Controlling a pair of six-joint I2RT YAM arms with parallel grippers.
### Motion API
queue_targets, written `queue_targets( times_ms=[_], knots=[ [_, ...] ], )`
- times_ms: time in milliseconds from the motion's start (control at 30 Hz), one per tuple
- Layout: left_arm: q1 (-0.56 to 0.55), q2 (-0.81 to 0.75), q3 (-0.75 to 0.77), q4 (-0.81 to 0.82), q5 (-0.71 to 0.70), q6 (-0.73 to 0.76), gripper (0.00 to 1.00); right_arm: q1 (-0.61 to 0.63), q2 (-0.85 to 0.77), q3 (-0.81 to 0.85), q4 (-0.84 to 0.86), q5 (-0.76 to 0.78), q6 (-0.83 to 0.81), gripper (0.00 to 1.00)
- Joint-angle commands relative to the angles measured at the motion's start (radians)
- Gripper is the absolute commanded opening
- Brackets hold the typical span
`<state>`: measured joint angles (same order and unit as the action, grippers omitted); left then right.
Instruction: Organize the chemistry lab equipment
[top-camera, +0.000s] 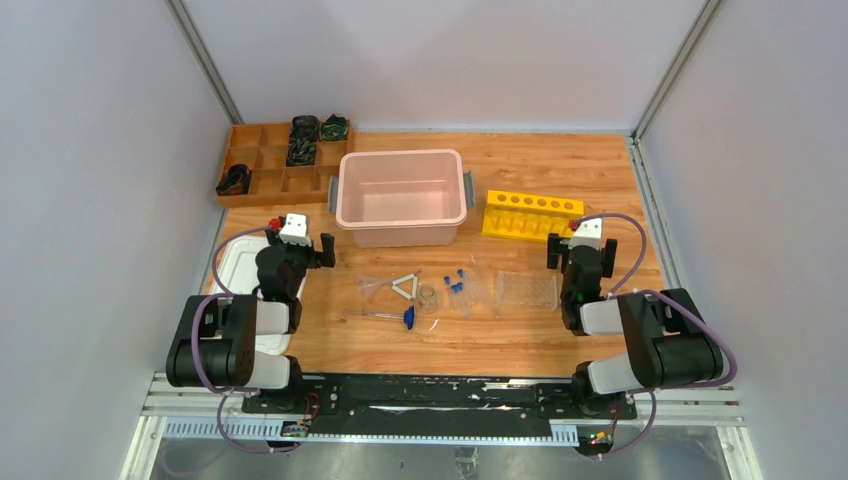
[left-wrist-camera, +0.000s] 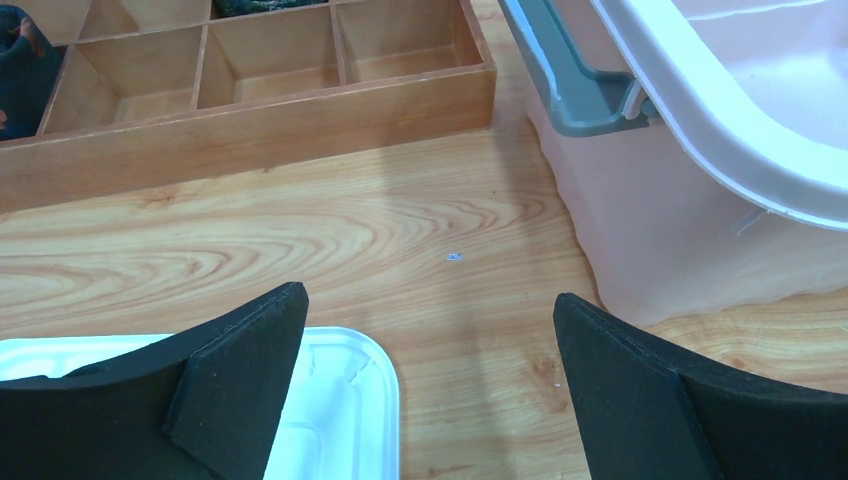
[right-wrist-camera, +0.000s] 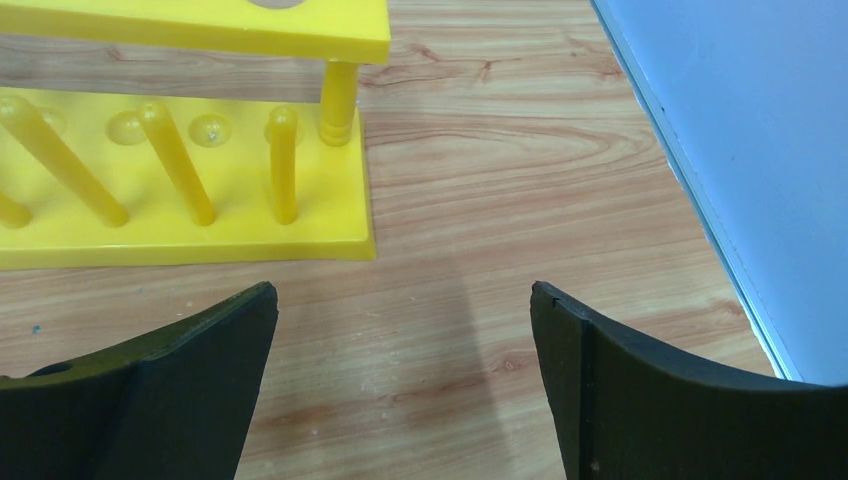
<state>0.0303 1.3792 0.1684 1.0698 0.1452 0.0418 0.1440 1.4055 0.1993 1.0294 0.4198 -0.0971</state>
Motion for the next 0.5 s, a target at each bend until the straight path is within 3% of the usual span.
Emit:
queue_targets(
  times_ms=[0, 67, 133, 200, 267, 400, 467],
  knots=[
    [-0.001, -0.046, 0.019, 0.014, 0.013, 0.008, 1.00, -0.032, -0.023, 0.023, -0.005, -0.012, 0.014, 1.00],
    [0.000, -0.111, 0.063, -0.126, -0.021, -0.002, 1.00, -0.016, -0.084, 0.025, -0.013, 0.018, -0.009, 1.00],
    [0.000, -0.167, 0.129, -0.306, -0.025, 0.004, 1.00, -0.005, -0.191, 0.111, -0.336, 0.151, 0.066, 1.00],
    [0.000, -0.196, 0.193, -0.464, -0.028, 0.005, 1.00, -0.004, -0.288, 0.254, -0.721, 0.180, 0.178, 1.00],
    [0.000, -0.223, 0.233, -0.536, -0.029, 0.002, 1.00, -0.003, -0.324, 0.360, -0.939, 0.182, 0.229, 1.00],
    [0.000, -0.300, 0.321, -0.736, -0.010, -0.034, 1.00, -0.007, -0.428, 0.463, -1.115, 0.093, 0.348, 1.00],
    [0.000, -0.333, 0.378, -0.841, 0.012, -0.037, 1.00, -0.026, -0.476, 0.519, -1.178, -0.056, 0.407, 1.00]
  ],
)
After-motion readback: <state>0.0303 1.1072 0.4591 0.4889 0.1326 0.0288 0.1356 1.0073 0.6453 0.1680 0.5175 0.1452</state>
